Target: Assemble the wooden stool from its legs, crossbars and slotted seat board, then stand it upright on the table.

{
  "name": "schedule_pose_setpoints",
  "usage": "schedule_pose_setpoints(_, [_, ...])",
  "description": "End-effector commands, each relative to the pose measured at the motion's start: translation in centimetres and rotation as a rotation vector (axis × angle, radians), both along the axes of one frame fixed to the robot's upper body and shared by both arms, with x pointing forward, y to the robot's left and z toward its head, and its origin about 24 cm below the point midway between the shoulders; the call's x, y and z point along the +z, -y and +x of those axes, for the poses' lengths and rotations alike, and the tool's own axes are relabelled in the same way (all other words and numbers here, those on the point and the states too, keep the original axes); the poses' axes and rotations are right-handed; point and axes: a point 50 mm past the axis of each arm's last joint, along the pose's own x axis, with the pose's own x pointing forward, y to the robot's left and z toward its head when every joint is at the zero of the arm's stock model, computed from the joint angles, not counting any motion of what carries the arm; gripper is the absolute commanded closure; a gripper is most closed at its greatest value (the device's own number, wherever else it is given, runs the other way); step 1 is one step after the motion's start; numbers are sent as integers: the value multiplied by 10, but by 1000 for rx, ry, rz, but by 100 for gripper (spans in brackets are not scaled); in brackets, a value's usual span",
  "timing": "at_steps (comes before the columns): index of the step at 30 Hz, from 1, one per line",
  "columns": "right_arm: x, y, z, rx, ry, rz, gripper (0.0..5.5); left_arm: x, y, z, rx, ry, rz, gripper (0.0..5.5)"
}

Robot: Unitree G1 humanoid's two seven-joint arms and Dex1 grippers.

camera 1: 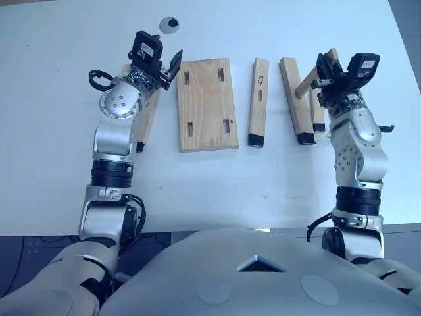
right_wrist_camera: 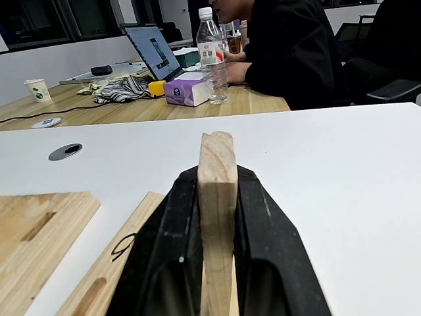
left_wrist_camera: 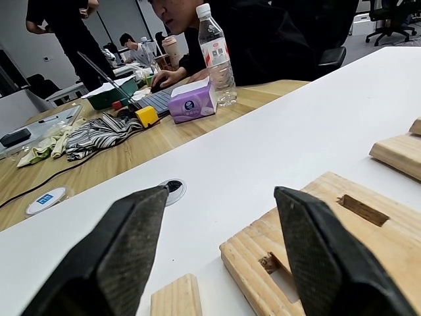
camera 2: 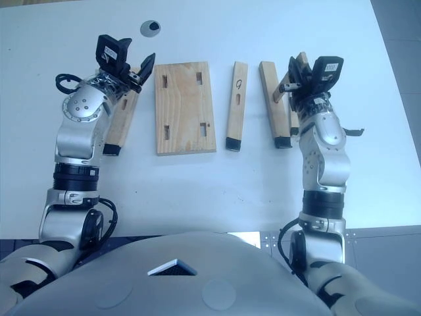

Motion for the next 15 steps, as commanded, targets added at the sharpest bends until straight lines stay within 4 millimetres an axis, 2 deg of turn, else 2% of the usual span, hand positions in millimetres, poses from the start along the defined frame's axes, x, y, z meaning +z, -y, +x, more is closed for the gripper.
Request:
schedule_pose_setpoints(1, [-83,14,-51,14,-428,-84,510,-1,-1,-2,15,3,8,256])
schedule_pose_setpoints(6, [-56,10,-25,98,-382,-90,510,-3,-2,-2,29,1,4,256])
schedule_pose_setpoints(9, [-43,12,-17,122,-372,-97,510,-4,-1,-2,34,1,1,256])
schedule_pose_setpoints(10, [-41,13,-15,128,-369,-101,473,-4,-1,-2,35,1,0,256])
schedule_pose_setpoints(15, [-30,15,-9,141,-335,-159,392,-4,0,-1,62,10,-27,256])
